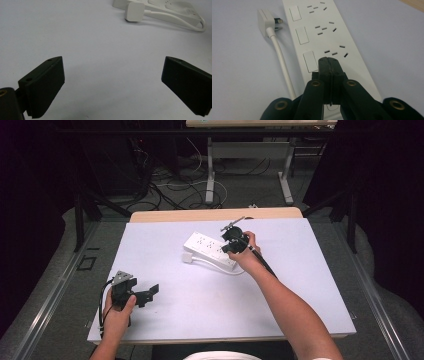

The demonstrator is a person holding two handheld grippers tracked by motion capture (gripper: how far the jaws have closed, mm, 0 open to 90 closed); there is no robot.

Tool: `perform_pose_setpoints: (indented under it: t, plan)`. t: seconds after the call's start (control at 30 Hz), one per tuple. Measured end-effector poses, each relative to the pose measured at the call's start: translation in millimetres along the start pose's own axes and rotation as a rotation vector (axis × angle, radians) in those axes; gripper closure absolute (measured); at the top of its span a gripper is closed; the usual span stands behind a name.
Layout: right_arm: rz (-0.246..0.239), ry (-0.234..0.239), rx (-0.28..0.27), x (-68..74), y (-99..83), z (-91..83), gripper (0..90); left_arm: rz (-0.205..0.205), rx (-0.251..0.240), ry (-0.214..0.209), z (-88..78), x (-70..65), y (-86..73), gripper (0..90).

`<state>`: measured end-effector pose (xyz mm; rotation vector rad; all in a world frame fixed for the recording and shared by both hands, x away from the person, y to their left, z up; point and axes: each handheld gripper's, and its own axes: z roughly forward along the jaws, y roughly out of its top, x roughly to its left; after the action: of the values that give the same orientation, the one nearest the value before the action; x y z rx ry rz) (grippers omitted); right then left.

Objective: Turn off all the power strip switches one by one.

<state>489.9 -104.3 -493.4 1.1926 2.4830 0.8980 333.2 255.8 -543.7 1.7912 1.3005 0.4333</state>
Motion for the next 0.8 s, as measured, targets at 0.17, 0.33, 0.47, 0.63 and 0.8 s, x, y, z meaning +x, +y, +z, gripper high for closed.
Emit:
perform_pose_setpoints:
  t: [0.17,0.33,0.47,0.63,0.8]
  plan:
    - [0.009,-0.003,-0.004,1.3,4.9,2.2,90.0,0.006,0.017,-0.006,-1.7,0.5,0.9,4.8]
    - [-0.009,0.003,-0.006,3.3,11.3,7.7,90.0,0.005,0.014,-0.004,-2.0,1.1,0.8,4.8]
    - [-0.001,0.011,-0.016,6.1,13.9,14.0,90.0,0.003,0.015,-0.007,-2.1,1.5,0.8,4.8]
    - [-0.016,0.024,-0.042,10.2,14.7,23.1,90.0,0.004,0.007,-0.005,-2.0,1.3,0.8,4.9]
    - [-0.011,0.021,0.0,13.3,16.3,25.5,90.0,0.004,0.008,-0.005,-2.3,0.9,0.8,4.9]
